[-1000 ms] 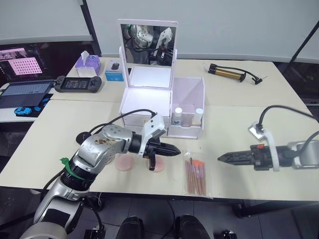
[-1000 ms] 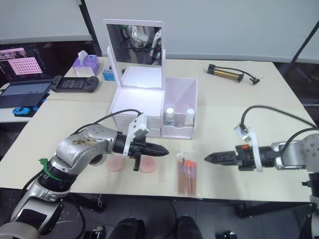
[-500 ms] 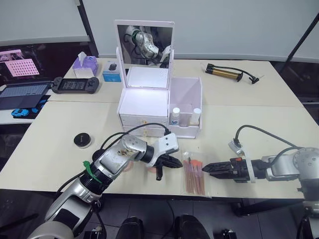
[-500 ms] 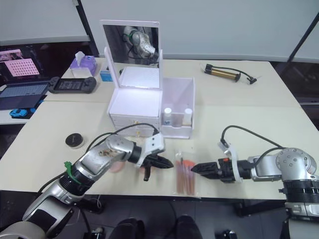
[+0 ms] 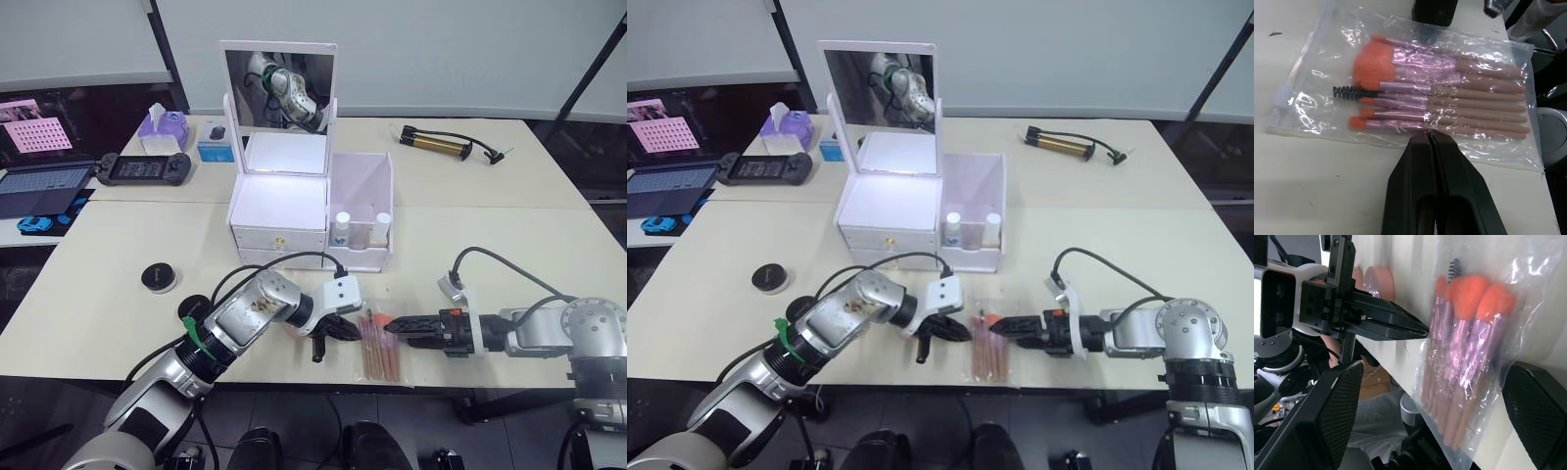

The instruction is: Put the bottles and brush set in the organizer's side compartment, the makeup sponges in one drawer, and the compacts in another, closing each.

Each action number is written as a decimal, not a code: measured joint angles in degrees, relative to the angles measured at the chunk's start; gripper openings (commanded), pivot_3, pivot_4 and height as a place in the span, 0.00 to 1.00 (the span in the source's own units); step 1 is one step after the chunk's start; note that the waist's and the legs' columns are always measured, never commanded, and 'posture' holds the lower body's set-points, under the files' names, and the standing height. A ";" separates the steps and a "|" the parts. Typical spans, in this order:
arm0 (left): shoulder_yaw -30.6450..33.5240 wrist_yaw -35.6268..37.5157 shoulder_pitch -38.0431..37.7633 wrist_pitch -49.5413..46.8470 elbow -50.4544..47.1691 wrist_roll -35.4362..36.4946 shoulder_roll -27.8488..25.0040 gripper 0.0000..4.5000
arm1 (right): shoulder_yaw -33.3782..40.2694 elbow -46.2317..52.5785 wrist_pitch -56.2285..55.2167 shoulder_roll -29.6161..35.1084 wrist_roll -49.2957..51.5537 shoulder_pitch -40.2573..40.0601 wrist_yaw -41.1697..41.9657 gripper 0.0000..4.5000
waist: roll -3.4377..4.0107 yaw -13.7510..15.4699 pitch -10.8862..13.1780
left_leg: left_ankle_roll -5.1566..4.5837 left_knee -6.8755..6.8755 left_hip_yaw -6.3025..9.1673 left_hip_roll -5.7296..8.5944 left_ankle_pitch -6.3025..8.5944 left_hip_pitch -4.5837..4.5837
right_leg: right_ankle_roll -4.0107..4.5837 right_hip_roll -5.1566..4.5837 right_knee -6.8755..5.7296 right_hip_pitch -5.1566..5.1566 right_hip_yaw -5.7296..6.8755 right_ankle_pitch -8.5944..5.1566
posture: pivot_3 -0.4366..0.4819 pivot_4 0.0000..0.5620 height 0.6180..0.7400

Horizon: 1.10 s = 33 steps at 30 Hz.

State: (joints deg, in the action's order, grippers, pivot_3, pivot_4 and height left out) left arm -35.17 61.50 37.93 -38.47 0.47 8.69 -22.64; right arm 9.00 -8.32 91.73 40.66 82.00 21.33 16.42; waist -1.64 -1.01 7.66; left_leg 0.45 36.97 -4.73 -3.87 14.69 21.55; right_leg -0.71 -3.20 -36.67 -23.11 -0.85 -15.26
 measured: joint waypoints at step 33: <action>3.64 1.60 0.22 0.50 2.80 0.33 3.11 0.00 | -1.48 8.45 -1.67 -5.18 -15.91 -2.48 7.16 0.03 | -0.05 0.47 -0.11 | -0.07 0.12 0.09 0.12 0.04 0.07 | 0.01 -0.06 0.04 -0.04 0.08 0.01 | 0.48 0.27 0.88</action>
State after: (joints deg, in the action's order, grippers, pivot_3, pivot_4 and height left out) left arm -31.53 63.10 38.15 -37.97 3.28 9.02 -19.53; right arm 7.52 0.14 90.06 35.48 66.08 18.86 23.58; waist -1.69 -0.53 7.56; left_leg 0.38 37.10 -4.64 -3.75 14.73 21.62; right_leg -0.70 -3.26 -36.63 -23.15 -0.78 -15.25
